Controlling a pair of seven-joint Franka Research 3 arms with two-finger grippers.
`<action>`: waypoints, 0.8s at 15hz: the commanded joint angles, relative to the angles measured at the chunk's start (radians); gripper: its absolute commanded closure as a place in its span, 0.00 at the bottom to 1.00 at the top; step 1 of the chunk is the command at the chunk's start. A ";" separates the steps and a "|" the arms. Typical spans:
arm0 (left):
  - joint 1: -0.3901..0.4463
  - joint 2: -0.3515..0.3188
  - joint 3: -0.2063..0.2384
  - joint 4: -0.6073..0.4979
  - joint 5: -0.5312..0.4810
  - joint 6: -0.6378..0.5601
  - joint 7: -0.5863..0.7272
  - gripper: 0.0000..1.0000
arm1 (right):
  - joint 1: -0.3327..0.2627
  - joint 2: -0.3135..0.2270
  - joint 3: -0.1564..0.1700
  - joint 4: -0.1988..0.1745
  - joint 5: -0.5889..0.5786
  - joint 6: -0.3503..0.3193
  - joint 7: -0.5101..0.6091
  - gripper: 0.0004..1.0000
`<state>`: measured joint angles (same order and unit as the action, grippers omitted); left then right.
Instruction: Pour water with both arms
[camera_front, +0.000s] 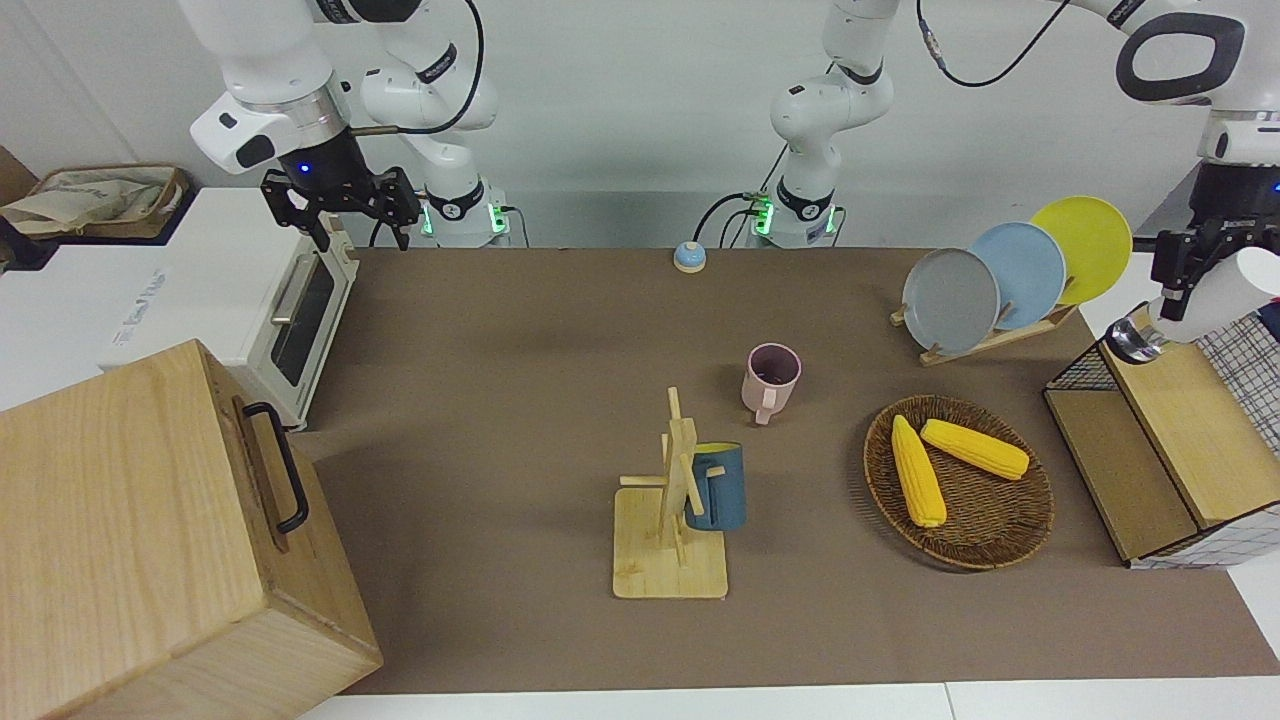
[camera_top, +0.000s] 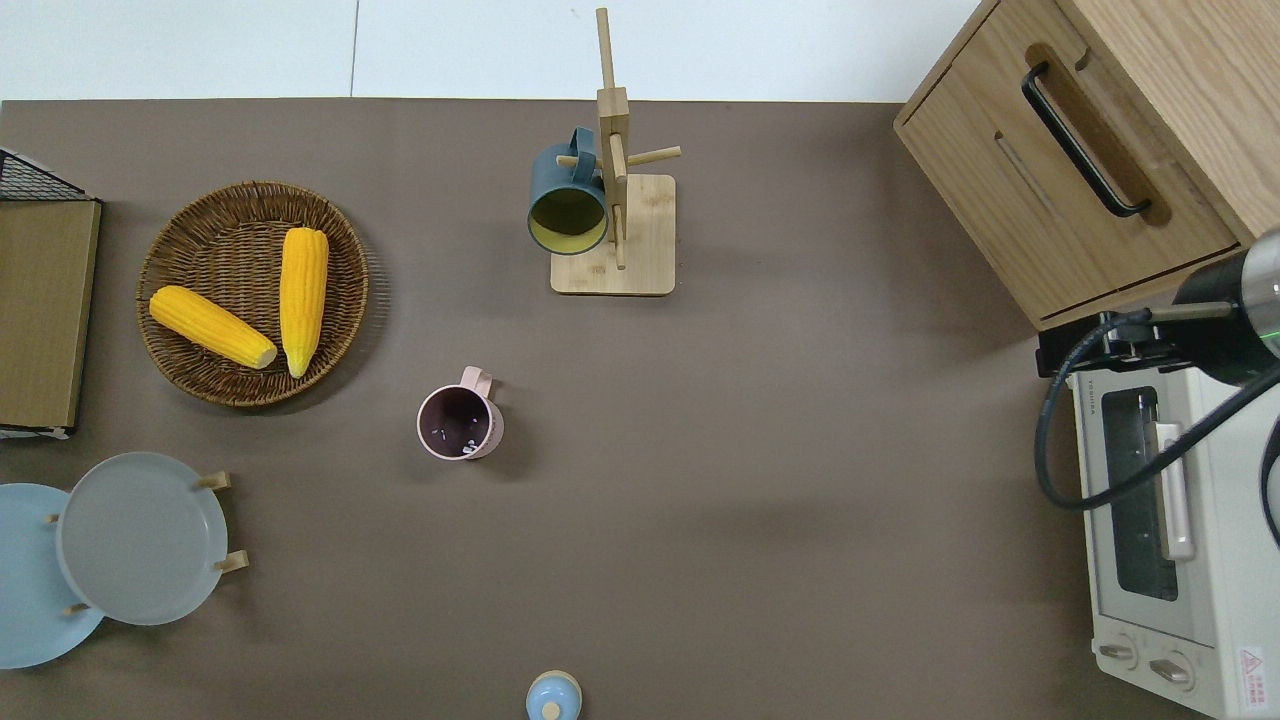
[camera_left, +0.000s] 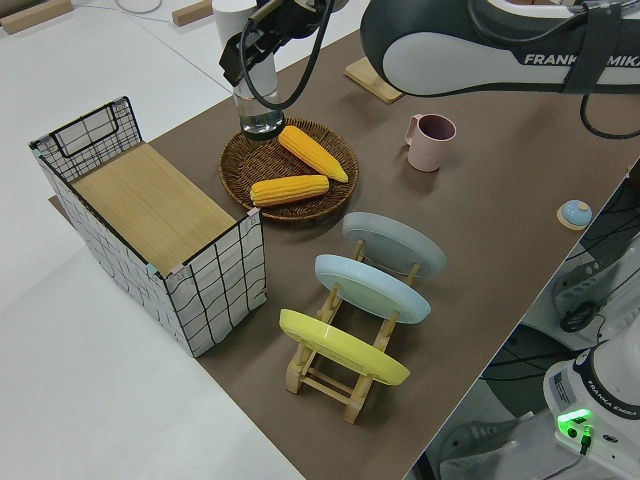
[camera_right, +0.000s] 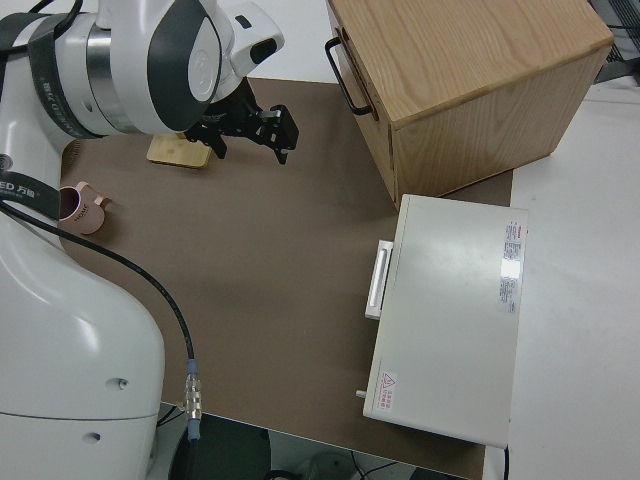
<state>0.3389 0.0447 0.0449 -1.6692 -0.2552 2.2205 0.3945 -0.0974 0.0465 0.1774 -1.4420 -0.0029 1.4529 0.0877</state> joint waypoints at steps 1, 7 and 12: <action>0.037 0.109 0.033 0.127 -0.108 0.013 0.137 1.00 | -0.010 -0.019 0.001 -0.023 0.027 0.000 -0.022 0.01; 0.091 0.190 0.030 0.135 -0.173 0.162 0.282 1.00 | -0.010 -0.019 0.001 -0.023 0.027 0.000 -0.022 0.01; 0.103 0.230 0.030 0.134 -0.182 0.205 0.331 1.00 | -0.010 -0.019 0.001 -0.023 0.027 0.000 -0.022 0.01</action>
<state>0.4246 0.2440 0.0810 -1.5768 -0.4033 2.4036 0.6689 -0.0974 0.0465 0.1774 -1.4420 -0.0029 1.4529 0.0877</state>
